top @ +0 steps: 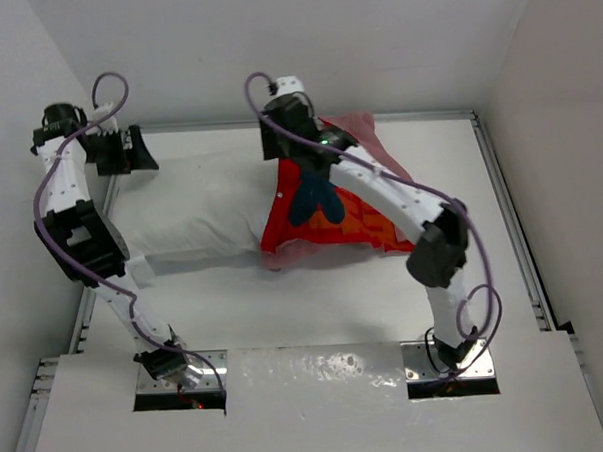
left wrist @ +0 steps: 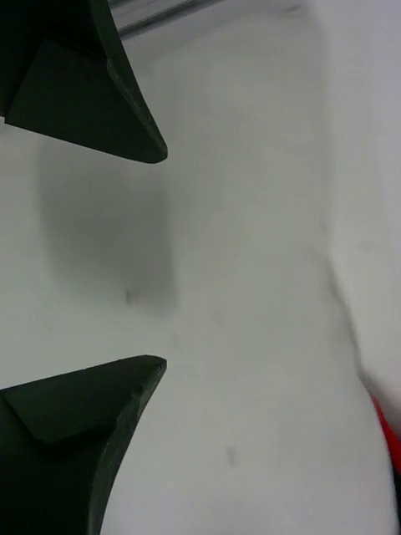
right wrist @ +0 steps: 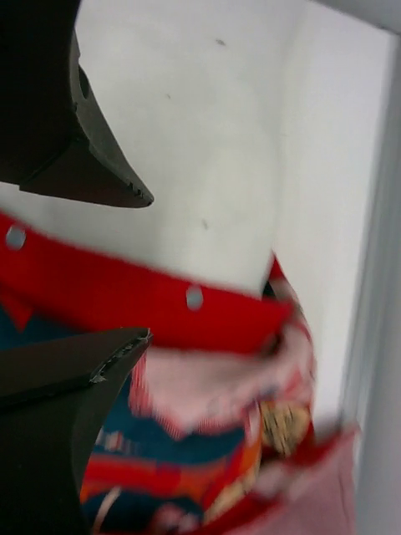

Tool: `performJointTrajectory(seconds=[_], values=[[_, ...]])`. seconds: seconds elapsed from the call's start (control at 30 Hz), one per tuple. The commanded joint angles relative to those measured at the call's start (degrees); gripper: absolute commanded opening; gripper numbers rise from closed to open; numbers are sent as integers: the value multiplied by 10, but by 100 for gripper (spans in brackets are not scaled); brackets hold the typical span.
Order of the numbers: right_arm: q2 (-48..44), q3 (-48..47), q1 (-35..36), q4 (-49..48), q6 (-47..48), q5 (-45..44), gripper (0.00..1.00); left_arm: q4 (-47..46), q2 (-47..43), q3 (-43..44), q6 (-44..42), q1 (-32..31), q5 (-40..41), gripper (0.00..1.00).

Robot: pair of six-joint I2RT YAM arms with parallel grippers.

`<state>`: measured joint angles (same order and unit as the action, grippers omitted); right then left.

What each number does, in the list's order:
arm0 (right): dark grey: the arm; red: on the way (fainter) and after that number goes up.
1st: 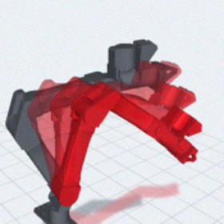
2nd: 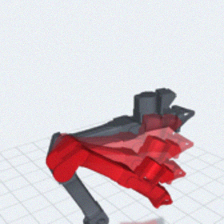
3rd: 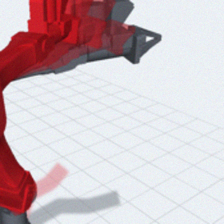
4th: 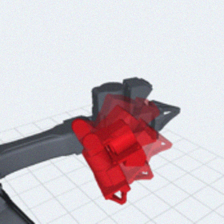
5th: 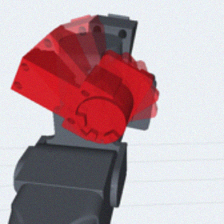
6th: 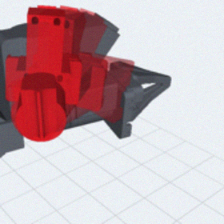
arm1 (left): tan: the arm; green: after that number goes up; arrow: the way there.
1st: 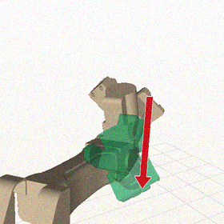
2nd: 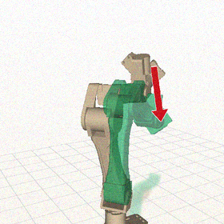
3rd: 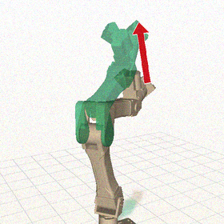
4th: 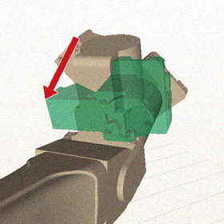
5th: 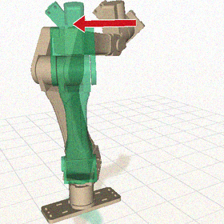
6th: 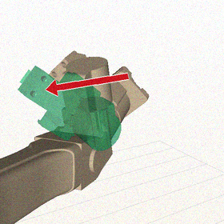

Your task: Put the pillow into the pillowcase

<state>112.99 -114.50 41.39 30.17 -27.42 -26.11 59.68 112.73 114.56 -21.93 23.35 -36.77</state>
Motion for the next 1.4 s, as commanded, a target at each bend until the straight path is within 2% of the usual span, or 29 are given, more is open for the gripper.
performJointTrajectory(seconds=[0.0,0.1,0.23,0.43,0.6,0.63,0.67,0.8,0.97,1.13,1.27,1.3,1.37], values=[[78,-98,14,51,9,12,59,33,13,-14,-19,25,16,100],[132,-123,14,52,-1,-30,59,26,42,-30,-46,27,46,100],[160,-114,14,52,7,-67,59,19,65,-56,-57,29,43,100],[173,-86,14,66,12,-74,52,-22,42,-151,-66,36,42,100],[193,-80,15,91,2,-70,44,-8,48,-167,-86,63,32,100],[194,-76,15,91,2,-71,40,11,54,-153,-92,69,28,100],[192,-75,15,91,3,-75,28,21,57,-141,-101,83,19,100],[185,-66,14,82,20,-82,0,59,62,-85,-120,110,20,100],[176,-60,15,73,33,-86,0,97,56,-24,-145,121,35,100],[167,-59,14,64,42,-87,0,66,62,-64,-145,121,36,100],[161,-63,15,49,49,-80,0,65,112,-121,-156,118,-36,100],[160,-65,15,47,50,-76,0,68,130,-134,-162,116,-77,100],[159,-74,15,40,52,-55,0,83,145,-165,-197,108,-123,100]])
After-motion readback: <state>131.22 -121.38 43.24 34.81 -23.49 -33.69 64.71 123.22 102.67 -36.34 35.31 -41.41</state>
